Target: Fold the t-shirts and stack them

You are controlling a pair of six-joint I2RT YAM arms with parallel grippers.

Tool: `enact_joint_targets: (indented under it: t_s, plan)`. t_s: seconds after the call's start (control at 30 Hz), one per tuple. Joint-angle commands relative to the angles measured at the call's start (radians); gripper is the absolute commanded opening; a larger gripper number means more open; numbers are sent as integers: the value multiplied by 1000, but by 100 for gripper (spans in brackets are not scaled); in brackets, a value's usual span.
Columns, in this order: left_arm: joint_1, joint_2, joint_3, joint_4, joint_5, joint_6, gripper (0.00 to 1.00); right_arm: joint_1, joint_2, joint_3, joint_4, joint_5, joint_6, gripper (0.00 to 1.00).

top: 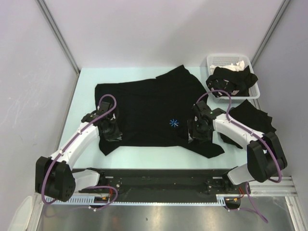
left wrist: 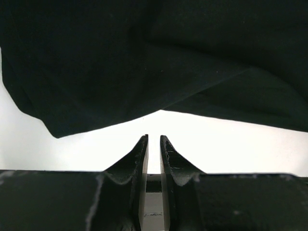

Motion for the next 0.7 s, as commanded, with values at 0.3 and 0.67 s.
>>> enact_joint_targets:
  t_s: [0.3,0.67]
  plan:
    - [-6,-4,51,-19,7,40,20,16,31,-19,103,-39,-7,59]
    - [-6,3,85,-55,-8,63,19,57,69,-19,184,-44,-53,58]
